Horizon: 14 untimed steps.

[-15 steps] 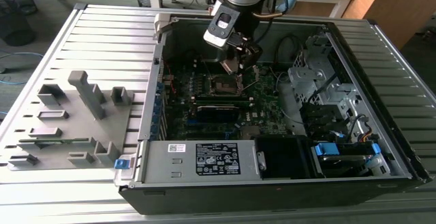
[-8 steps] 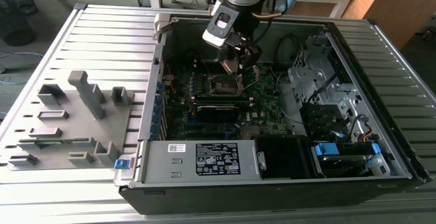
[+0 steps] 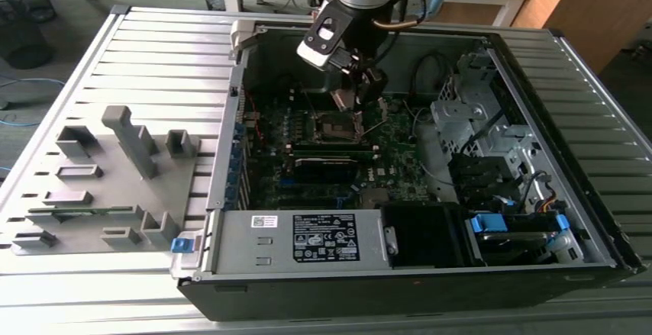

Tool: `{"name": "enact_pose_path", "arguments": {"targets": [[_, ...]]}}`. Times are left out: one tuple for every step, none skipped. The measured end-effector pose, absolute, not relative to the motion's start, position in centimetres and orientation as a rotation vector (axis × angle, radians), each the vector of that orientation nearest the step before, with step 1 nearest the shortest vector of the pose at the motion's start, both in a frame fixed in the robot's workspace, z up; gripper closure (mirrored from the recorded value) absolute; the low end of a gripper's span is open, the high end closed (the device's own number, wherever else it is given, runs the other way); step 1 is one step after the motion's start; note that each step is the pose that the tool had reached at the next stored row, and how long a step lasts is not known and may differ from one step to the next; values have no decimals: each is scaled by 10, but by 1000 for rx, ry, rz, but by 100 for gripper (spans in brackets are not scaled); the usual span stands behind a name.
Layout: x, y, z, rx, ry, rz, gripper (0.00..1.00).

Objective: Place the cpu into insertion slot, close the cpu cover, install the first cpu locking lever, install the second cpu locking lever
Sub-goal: 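Place the cpu into insertion slot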

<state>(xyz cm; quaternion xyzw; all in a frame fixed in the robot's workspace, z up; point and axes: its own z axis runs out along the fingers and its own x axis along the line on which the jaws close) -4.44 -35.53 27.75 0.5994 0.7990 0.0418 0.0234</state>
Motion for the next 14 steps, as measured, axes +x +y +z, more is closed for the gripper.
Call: {"name": "enact_pose_path", "arguments": {"targets": [[-44,-355,277,1856,2473,129,46],[-44,-355,277,1857,2472,130,46],[-44,-355,277,1857,2472,130,46],[-44,-355,277,1857,2472,130,46],[-44,-355,277,1857,2472,129,46],[-44,-355,277,1858,2472,130,46],[-44,-355,277,1858,2472,130,46],[-44,-355,277,1858,2471,129,46],[-44,-355,277,1858,2471,130,46],[-44,-355,277,1858,2471,130,46],[-44,-355,277,1861,2469,129,46],[-44,-355,277,1868,2463,129,46],[-44,-355,277,1880,2454,129,46],[-44,-355,277,1895,2441,129,46]]}}
